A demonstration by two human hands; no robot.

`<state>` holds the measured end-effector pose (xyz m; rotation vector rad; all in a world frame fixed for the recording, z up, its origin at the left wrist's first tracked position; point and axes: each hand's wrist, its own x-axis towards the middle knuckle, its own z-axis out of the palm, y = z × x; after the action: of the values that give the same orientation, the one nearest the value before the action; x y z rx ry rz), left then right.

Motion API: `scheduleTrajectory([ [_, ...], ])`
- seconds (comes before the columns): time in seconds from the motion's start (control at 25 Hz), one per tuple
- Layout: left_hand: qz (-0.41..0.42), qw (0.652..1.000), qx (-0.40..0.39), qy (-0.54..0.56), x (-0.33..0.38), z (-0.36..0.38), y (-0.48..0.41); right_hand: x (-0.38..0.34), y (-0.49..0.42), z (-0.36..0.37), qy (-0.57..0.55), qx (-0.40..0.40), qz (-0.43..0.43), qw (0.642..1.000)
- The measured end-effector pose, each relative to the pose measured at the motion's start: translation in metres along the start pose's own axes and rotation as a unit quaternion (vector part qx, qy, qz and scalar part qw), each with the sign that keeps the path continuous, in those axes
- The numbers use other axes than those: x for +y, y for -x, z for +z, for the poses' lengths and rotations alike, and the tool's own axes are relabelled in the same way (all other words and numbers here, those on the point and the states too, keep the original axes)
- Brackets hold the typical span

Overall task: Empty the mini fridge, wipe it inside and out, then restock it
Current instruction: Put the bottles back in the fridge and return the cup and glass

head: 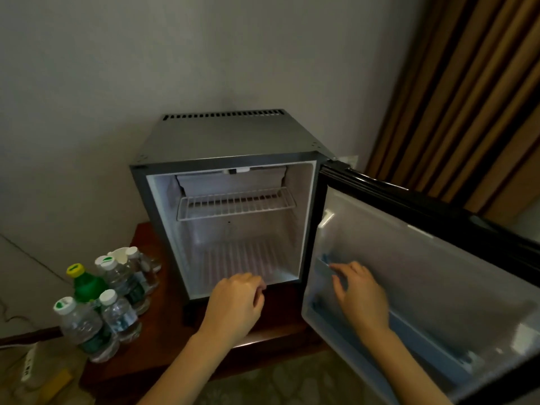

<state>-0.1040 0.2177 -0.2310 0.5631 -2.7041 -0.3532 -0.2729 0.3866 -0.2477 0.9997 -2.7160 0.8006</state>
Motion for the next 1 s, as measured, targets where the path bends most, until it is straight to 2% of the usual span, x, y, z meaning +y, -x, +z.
scheduleTrajectory([
  [0.32, 0.019, 0.990, 0.079, -0.112, -0.076, 0.078, -0.036, 0.036, -0.005, 0.014, 0.075, 0.143, -0.120, 0.980],
  [0.52, -0.002, 0.988, 0.125, -0.095, -0.090, 0.130, 0.000, 0.070, -0.024, 0.024, 0.026, 0.170, -0.216, 0.961],
  [0.64, -0.019, 0.988, 0.136, -0.074, -0.082, 0.143, 0.045, 0.070, -0.022, 0.019, 0.057, 0.198, -0.228, 0.952],
  [0.84, -0.071, 0.982, 0.150, -0.094, -0.083, 0.135, 0.091, 0.077, -0.020, 0.013, 0.063, 0.196, -0.217, 0.954],
  [1.0, -0.096, 0.975, 0.158, -0.125, -0.086, 0.118, 0.101, 0.048, 0.001, 0.032, -0.002, 0.206, -0.239, 0.949],
])
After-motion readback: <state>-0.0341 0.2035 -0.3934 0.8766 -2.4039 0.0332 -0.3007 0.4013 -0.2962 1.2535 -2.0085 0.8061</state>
